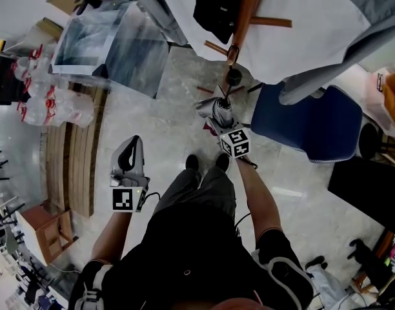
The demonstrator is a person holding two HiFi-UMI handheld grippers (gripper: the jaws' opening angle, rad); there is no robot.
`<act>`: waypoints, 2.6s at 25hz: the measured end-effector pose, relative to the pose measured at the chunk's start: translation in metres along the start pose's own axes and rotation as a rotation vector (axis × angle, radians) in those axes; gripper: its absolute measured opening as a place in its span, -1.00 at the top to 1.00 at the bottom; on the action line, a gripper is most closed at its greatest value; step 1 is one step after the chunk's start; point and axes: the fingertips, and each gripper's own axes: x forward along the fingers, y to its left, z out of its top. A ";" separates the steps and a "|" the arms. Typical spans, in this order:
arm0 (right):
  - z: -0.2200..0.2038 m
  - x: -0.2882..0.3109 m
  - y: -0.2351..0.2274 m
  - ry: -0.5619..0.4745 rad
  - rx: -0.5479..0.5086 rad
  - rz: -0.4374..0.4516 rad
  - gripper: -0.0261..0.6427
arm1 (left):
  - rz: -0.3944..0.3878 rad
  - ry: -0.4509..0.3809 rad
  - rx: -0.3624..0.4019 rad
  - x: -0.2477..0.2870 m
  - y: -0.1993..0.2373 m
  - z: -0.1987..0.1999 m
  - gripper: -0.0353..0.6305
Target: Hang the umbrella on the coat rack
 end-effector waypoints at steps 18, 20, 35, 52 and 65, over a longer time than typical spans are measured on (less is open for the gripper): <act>-0.007 0.018 -0.042 0.003 -0.053 -0.103 0.52 | 0.003 0.020 -0.006 0.010 -0.001 -0.010 0.89; -0.009 0.021 -0.047 0.005 -0.056 -0.112 0.51 | -0.003 0.019 0.001 0.010 -0.002 -0.012 0.89; -0.013 0.043 -0.077 -0.001 -0.065 -0.180 0.52 | 0.008 0.045 0.008 0.012 0.003 -0.024 0.89; -0.019 0.057 -0.109 -0.022 -0.104 -0.278 0.51 | 0.002 0.064 0.000 0.017 -0.002 -0.034 0.89; -0.016 0.070 -0.132 -0.025 -0.123 -0.351 0.50 | -0.010 0.059 0.005 0.023 -0.001 -0.041 0.89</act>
